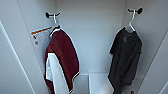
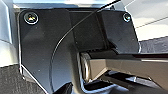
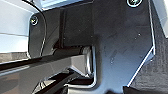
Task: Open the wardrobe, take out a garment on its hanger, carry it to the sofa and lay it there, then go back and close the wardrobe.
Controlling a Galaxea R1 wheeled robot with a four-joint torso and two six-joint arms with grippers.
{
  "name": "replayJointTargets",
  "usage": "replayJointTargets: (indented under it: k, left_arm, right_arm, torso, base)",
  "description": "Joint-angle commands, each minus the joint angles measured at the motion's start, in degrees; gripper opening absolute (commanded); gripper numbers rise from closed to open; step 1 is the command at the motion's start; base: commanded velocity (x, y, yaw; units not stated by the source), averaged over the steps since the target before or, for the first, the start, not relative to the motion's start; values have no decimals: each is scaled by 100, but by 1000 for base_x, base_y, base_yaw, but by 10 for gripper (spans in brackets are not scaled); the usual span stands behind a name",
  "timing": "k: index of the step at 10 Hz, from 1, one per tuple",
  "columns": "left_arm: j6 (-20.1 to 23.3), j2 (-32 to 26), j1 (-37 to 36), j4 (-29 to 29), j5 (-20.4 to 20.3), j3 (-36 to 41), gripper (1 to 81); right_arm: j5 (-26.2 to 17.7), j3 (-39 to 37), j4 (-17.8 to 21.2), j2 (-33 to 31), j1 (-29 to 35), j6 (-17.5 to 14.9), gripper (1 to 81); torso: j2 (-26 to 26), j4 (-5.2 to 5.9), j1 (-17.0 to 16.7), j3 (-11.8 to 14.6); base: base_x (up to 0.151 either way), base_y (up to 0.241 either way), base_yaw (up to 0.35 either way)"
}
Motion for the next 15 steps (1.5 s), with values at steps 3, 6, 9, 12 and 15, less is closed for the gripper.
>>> replayJointTargets:
  k: [3,6,9,12,15]
  left_arm:
    - [-48,-61,-207,-5,448,-18,811]
    - [598,-79,-330,-573,509,-18,811]
    - [3282,-105,-330,-2895,448,17,811]
    - [3318,-18,-330,-2976,448,-9,811]
    - [3345,-114,-400,-2941,412,-18,811]
  right_arm:
    - [-338,34,-52,25,192,-10,811]
    - [-338,17,-52,16,174,-10,811]
    - [-338,8,-52,8,174,-10,811]
    - [-338,8,-52,-1,165,-10,811]
    - [-338,8,-52,-10,157,-10,811]
  torso:
    - [-2,-310,-3,312]
    - [-9,-559,-3,526]
    - [-11,-561,-3,520]
    - [-11,-1038,-3,843]
    - [-13,-1312,-3,1049]
  base:
    - [0,0,0]
    - [0,0,0]
    - [0,0,0]
    - [0,0,0]
    - [0,0,0]
